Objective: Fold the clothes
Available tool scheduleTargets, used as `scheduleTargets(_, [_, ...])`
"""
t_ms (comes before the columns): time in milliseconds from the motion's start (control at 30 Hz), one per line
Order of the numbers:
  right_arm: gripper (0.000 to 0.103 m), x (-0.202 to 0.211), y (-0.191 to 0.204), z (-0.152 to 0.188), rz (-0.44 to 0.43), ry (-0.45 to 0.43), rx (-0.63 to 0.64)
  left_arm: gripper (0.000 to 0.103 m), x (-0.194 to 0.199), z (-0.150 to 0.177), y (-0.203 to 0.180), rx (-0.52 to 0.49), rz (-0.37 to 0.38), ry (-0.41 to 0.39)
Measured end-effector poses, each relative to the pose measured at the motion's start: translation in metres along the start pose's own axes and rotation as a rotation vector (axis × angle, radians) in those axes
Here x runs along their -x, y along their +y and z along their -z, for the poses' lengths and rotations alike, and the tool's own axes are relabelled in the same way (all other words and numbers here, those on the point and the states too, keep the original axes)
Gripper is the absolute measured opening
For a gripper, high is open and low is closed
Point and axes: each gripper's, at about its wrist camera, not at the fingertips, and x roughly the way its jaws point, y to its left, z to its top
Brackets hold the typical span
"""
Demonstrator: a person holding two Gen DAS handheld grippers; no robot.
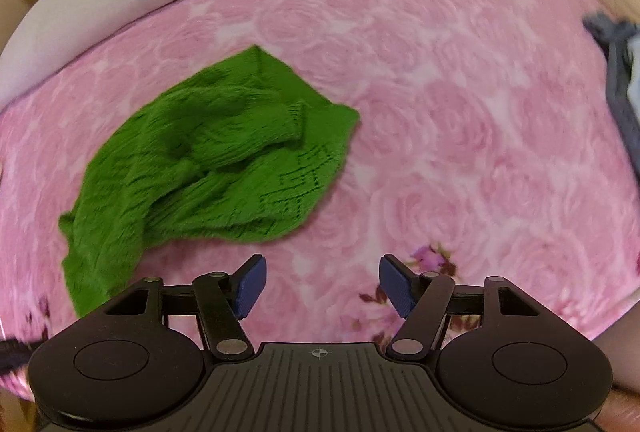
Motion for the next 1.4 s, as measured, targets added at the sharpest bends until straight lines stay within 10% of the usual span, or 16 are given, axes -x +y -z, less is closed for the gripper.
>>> scheduleTargets(167, [0.046, -0.046, -0.021, -0.019, -0.048, 0.012, -0.058, 0.035, -0.033, -0.003, 0.008, 0.095, 0.023, -0.001])
scheduleTargets(667, [0.046, -0.144, -0.042, -0.08, -0.403, -0.077, -0.343, 0.039, -0.083, -0.002, 0.025, 0.452, 0.18, -0.056])
scheduleTargets(933, [0.045, -0.179, -0.038, -0.094, -0.441, -0.02, -0.427, 0.041, -0.093, 0.003, 0.031, 0.585, 0.209, -0.092])
scheduleTargets(1033, [0.007, -0.18, -0.04, -0.092, -0.416, -0.023, -0.392, 0.036, -0.094, 0.002, 0.031, 0.586, 0.208, -0.106])
scheduleTargets(1133, [0.006, -0.167, -0.054, -0.086, -0.448, -0.062, -0.409, 0.008, -0.09, -0.003, 0.027, 0.517, 0.193, -0.123])
scheduleTargets(1400, [0.004, -0.05, -0.115, -0.076, -0.545, -0.326, -0.497, 0.006, -0.027, -0.065, 0.008, 0.313, 0.25, -0.293])
